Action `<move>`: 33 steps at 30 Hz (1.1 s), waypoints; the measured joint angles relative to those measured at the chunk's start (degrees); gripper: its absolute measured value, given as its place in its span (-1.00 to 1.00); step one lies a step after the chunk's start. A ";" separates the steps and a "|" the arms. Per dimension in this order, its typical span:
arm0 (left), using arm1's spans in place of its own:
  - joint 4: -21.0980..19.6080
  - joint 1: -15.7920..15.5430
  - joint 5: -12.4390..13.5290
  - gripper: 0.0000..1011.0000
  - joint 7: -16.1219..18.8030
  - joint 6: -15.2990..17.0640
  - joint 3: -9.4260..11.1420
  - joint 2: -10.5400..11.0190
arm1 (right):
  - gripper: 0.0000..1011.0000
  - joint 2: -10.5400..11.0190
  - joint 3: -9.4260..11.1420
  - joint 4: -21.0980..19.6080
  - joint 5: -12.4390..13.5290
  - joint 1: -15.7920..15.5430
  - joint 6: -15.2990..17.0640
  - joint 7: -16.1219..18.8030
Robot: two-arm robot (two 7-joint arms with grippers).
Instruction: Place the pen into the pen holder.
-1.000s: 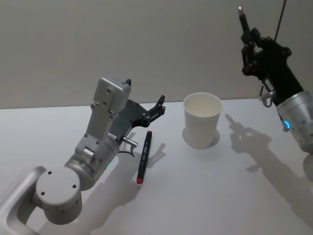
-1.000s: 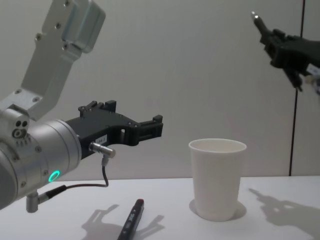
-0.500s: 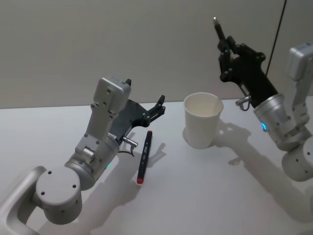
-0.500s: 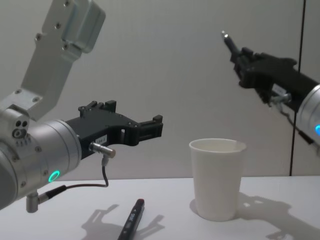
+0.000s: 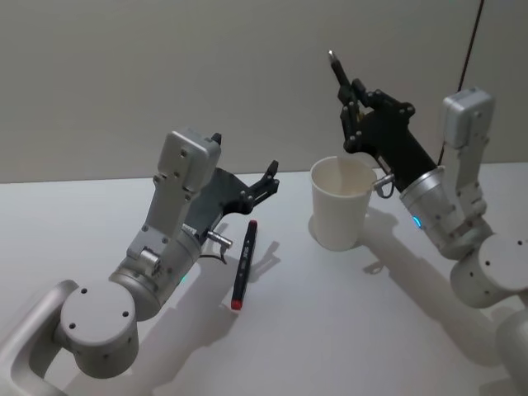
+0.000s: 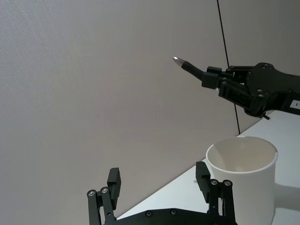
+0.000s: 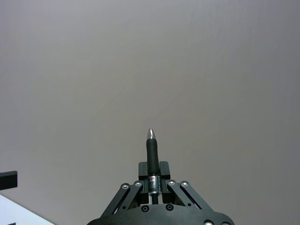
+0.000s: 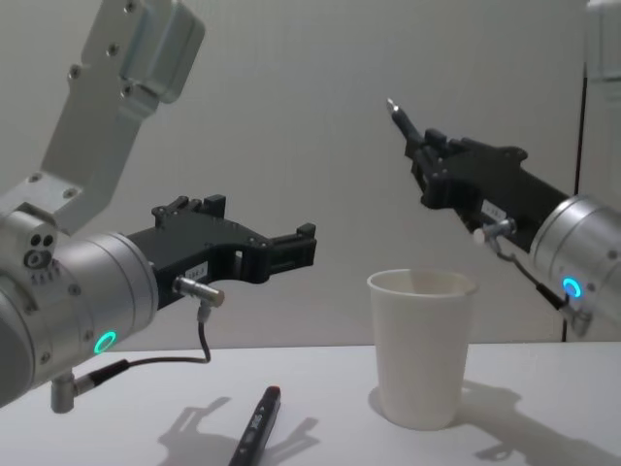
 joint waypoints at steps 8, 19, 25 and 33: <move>0.00 0.00 0.00 0.97 0.00 0.00 0.00 0.00 | -0.73 -0.40 -0.51 1.49 -1.13 0.07 -0.26 -0.37; 0.00 0.00 0.00 0.97 0.00 0.00 0.00 0.00 | -0.73 -0.60 -0.95 2.03 -2.27 -0.32 -0.18 -1.25; 0.00 0.00 0.00 0.97 0.00 0.00 0.00 0.00 | -0.70 -0.66 -1.12 2.19 -2.70 -0.46 -0.09 -1.58; 0.00 0.00 0.00 0.97 0.00 0.00 0.00 0.00 | -0.25 -0.70 -1.22 2.32 -3.04 -0.58 -0.03 -1.83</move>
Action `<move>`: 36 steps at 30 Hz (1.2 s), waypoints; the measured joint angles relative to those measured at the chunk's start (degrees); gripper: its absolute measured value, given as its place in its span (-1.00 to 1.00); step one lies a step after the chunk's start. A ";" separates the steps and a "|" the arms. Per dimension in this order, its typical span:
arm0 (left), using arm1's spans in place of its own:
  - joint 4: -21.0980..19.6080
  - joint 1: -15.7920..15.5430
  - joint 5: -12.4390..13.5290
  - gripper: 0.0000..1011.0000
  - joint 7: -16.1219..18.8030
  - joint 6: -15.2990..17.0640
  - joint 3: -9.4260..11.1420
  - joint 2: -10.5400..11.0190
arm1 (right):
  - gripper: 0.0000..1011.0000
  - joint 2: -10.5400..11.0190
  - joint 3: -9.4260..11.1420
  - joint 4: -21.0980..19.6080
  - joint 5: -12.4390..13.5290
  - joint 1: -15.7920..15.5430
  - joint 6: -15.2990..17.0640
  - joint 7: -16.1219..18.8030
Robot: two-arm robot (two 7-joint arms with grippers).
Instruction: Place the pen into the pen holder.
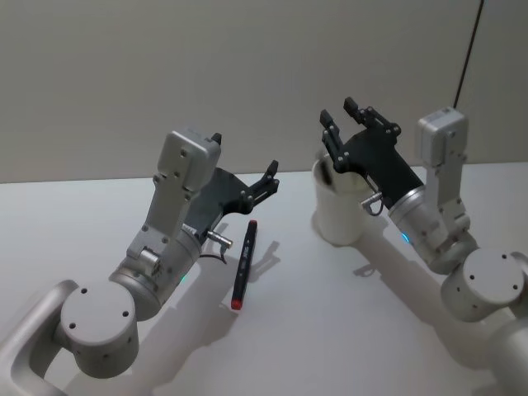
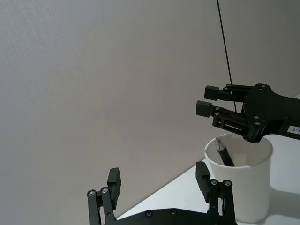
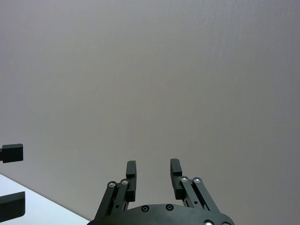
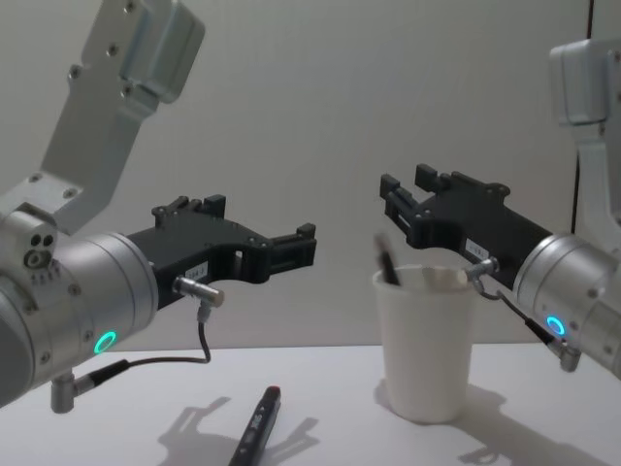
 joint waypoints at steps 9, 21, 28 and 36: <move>0.00 0.00 0.00 0.97 0.00 0.00 0.00 0.00 | 0.36 -0.04 -0.07 0.05 -0.18 -0.04 0.05 -0.13; 0.00 0.00 0.00 0.97 0.00 0.00 0.00 0.00 | 0.98 0.58 0.43 -2.23 0.80 -0.99 1.64 -0.25; 0.00 0.00 0.00 0.97 0.00 0.00 0.00 0.00 | 0.98 2.05 1.29 -7.10 2.47 -3.37 5.03 -1.50; 0.00 0.00 0.00 0.97 0.00 0.00 0.00 0.00 | 0.98 4.05 2.33 -13.71 4.15 -6.97 9.23 -3.86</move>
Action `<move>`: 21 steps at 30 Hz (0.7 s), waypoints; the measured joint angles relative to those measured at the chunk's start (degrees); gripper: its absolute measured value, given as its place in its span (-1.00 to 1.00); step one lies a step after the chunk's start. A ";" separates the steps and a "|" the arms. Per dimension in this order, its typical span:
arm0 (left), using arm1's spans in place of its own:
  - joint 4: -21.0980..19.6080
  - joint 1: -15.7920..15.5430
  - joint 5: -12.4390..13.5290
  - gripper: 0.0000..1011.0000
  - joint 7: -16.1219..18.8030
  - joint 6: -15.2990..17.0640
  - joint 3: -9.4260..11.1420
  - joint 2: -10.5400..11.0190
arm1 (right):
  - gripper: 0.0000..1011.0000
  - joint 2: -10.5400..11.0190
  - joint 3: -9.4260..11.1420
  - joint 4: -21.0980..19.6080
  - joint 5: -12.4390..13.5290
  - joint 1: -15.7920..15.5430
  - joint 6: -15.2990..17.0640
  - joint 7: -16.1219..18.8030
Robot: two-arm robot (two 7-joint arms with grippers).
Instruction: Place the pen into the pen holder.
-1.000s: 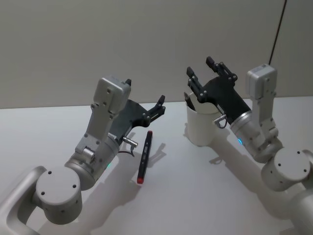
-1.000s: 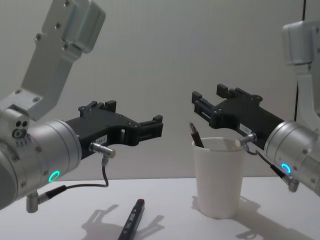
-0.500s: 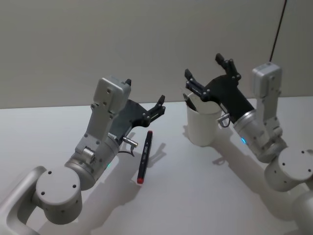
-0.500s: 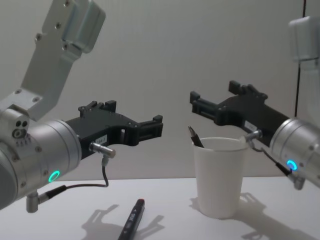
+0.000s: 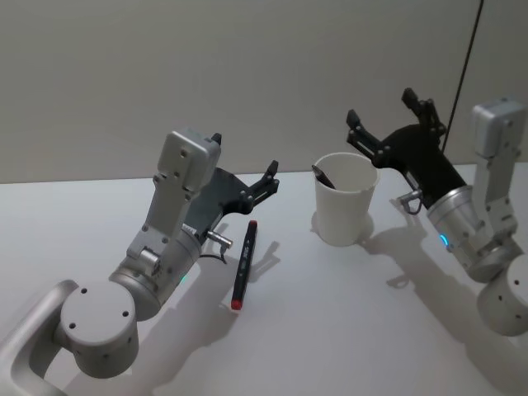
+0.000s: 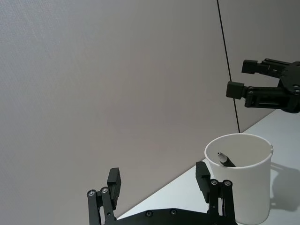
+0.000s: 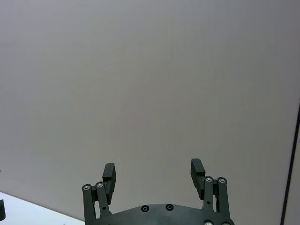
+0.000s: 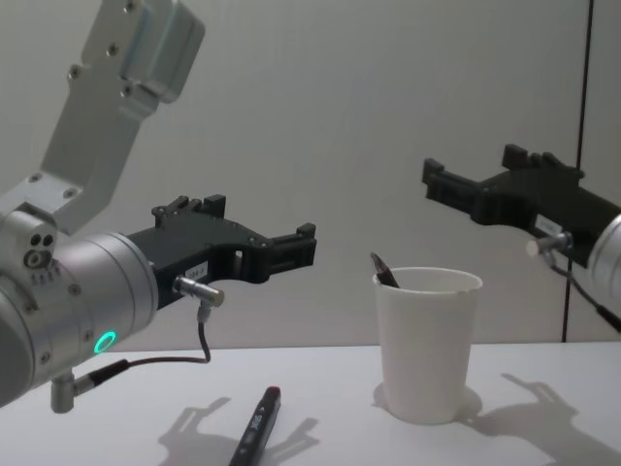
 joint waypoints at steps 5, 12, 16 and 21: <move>0.00 0.00 0.00 0.97 -0.01 0.00 0.00 0.00 | 0.98 0.25 0.13 -0.77 0.22 -0.45 0.57 -0.30; 0.00 0.00 0.00 0.97 -0.01 0.00 0.00 0.00 | 0.98 1.08 0.22 -2.36 0.76 -1.69 1.74 -0.80; 0.00 0.00 0.00 0.97 0.00 0.00 0.00 0.00 | 0.98 2.34 0.42 -4.81 1.63 -3.63 3.59 -1.56; 0.00 0.00 0.00 0.98 0.00 0.00 0.00 0.00 | 0.98 3.89 0.65 -7.81 2.66 -6.03 5.84 -2.56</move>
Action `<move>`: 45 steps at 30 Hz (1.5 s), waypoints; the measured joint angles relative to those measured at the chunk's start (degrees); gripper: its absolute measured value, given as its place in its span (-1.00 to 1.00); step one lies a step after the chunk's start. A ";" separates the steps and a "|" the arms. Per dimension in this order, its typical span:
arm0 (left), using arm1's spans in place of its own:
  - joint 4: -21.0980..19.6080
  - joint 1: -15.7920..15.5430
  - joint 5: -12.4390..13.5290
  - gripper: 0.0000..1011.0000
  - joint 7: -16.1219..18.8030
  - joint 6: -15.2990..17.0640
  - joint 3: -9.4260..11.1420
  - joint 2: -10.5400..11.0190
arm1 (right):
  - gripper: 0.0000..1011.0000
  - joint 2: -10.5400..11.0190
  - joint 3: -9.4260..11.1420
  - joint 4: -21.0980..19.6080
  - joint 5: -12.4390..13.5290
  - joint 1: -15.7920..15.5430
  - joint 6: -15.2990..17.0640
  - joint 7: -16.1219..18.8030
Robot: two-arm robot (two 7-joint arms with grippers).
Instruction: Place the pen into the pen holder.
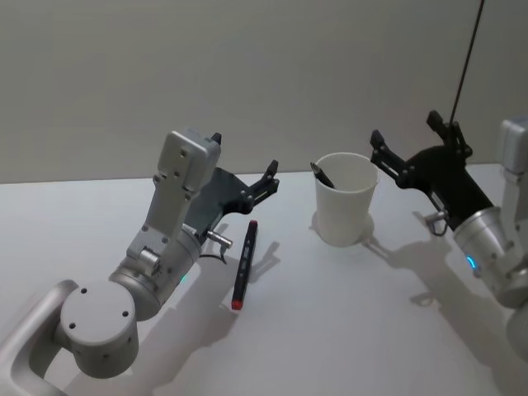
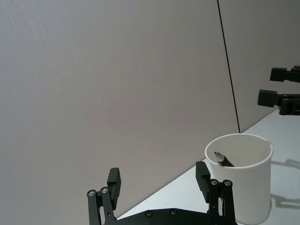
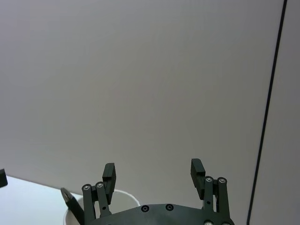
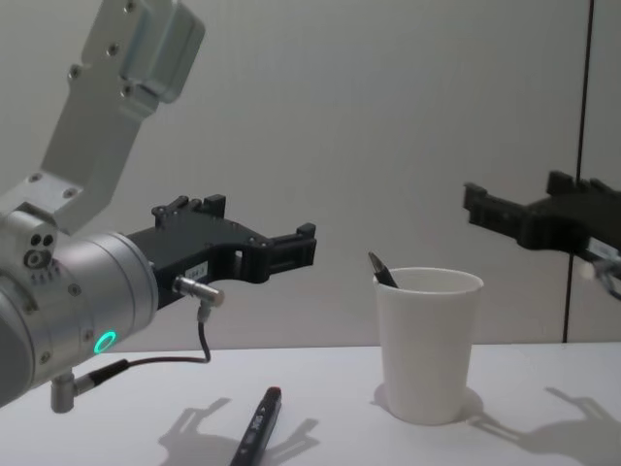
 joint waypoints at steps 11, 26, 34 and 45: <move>0.00 0.00 0.00 0.97 0.00 0.00 0.00 0.00 | 0.98 4.07 0.60 -7.80 2.66 -6.19 5.87 -2.55; 0.00 0.00 0.00 0.97 0.01 0.00 0.00 0.00 | 0.98 7.71 1.16 -14.76 5.14 -11.75 11.19 -4.87; -0.32 0.18 -0.21 0.97 0.01 0.46 -0.03 0.03 | 0.98 7.83 1.18 -14.99 5.22 -11.95 11.38 -4.95; -3.39 1.91 -2.24 0.98 0.73 4.49 -0.29 1.06 | 0.98 7.83 1.17 -15.02 5.22 -11.96 11.38 -4.94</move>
